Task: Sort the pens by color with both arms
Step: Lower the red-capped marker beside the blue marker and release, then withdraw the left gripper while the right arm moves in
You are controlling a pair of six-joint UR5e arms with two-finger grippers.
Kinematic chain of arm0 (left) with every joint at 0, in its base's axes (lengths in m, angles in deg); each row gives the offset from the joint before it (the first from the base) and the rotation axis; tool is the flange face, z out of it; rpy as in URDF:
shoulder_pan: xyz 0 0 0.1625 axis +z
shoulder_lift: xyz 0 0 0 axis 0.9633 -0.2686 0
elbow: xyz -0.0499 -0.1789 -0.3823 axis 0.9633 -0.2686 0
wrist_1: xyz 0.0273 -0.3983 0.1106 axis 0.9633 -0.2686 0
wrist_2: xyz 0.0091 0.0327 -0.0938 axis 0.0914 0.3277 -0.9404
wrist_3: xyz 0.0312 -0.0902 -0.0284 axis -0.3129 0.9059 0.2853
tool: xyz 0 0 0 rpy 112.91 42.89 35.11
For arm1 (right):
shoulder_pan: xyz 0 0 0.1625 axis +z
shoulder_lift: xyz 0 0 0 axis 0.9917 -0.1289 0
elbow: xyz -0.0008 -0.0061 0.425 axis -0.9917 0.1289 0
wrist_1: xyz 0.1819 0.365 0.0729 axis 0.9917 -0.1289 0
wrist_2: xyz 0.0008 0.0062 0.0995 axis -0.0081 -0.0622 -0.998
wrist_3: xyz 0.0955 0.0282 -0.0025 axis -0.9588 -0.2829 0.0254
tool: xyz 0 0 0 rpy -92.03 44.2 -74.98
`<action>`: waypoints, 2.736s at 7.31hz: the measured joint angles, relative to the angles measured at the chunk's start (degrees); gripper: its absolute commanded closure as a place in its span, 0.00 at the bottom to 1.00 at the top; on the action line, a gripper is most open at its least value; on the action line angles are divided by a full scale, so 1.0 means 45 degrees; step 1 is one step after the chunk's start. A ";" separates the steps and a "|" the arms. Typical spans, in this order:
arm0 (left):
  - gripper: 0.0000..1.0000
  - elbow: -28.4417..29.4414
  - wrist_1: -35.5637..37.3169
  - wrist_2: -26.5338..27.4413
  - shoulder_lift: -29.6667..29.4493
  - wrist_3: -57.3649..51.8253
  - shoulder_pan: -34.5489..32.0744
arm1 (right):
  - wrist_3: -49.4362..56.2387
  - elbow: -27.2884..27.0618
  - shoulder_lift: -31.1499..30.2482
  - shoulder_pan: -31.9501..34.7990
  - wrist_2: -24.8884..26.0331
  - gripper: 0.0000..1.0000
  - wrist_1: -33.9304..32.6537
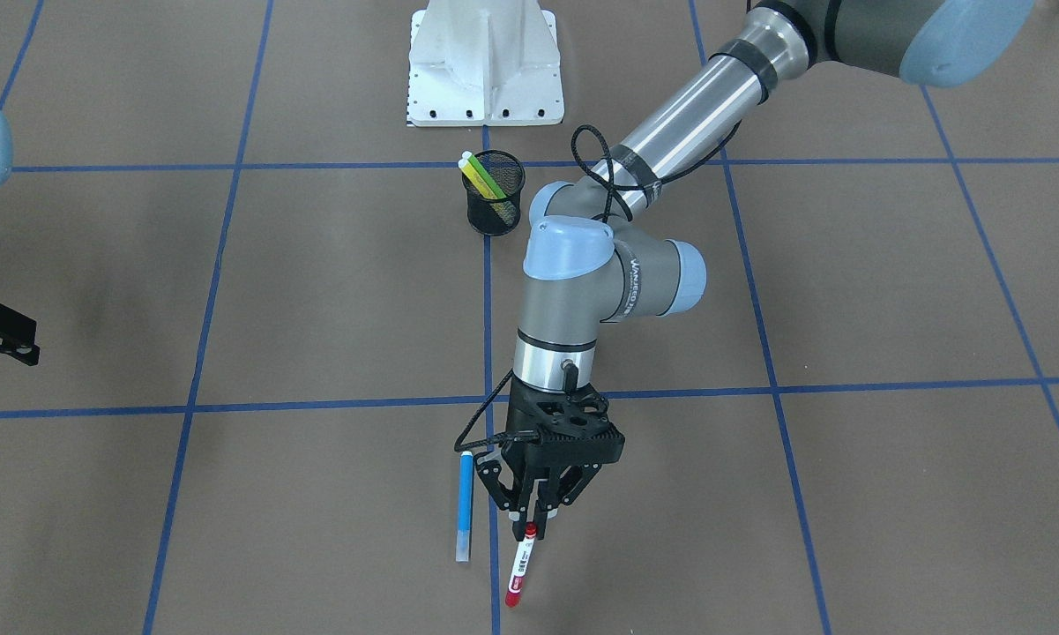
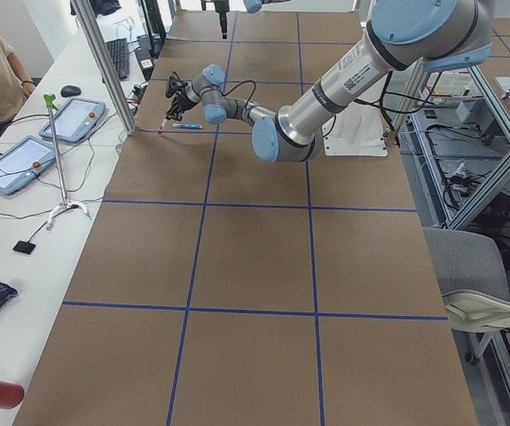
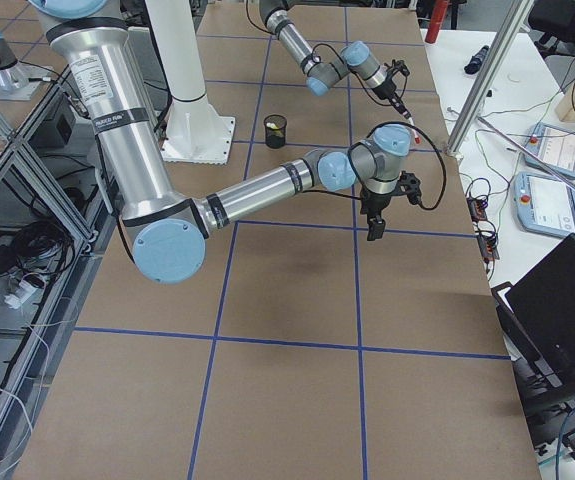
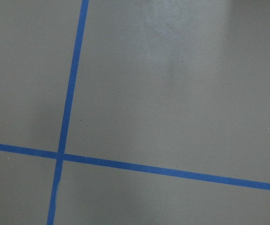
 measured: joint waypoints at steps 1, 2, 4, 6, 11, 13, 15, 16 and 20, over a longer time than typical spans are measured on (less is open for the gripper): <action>0.69 0.0000 -0.0047 0.0013 0.0022 -0.0047 0.0130 | 0.0001 0.0001 0.0004 0.0000 0.0004 0.00 0.0000; 0.57 -0.0044 -0.0078 0.0013 0.0092 -0.0064 0.0224 | -0.0002 0.0001 0.0012 0.0000 0.0008 0.00 0.0001; 0.21 -0.0360 -0.0164 -0.0033 0.0430 -0.0077 0.0292 | -0.0016 0.0006 0.0024 -0.0001 0.0005 0.00 0.0019; 0.02 -0.0570 -0.0209 -0.0077 0.0586 -0.0185 0.0298 | -0.0018 0.0030 0.0051 -0.0009 0.0017 0.00 0.0096; 0.01 -0.4646 0.1650 -0.3625 0.2732 -0.1451 -0.1163 | -0.0816 -0.0428 0.0132 -0.0051 -0.0032 0.00 0.0135; 0.01 -0.7532 0.4375 -0.5474 0.4443 -0.2183 -0.1838 | -0.2124 -0.1156 0.0233 -0.0468 -0.0042 0.00 0.0138; 0.01 -1.0427 0.8294 -0.6424 0.5690 -0.3548 -0.1971 | -0.3488 -0.1805 0.0473 -0.0981 -0.0024 0.00 0.0138; 0.01 -1.1721 1.0313 -0.6613 0.6100 -0.4649 -0.2026 | -0.4152 -0.2103 0.0664 -0.1179 -0.0022 0.00 0.0137; 0.01 -1.4734 1.3126 -0.8384 0.9400 -0.9150 -0.3211 | -0.8313 -0.3705 0.1317 -0.2528 0.0102 0.00 0.0138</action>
